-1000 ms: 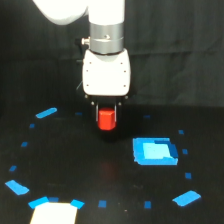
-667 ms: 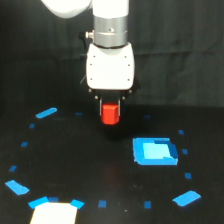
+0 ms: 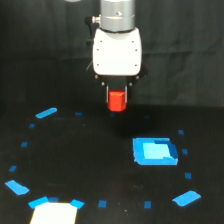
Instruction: Pick up the red object from the table
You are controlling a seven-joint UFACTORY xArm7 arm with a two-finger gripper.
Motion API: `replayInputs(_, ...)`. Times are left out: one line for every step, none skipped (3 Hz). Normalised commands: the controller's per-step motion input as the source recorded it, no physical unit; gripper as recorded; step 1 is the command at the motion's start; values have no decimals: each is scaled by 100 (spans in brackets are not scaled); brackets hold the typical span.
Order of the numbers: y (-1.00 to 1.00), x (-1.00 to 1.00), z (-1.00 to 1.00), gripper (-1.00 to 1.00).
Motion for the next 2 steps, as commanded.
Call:
replayInputs(-4, -18, 100, -100)
replayInputs(-3, -23, 21, -100)
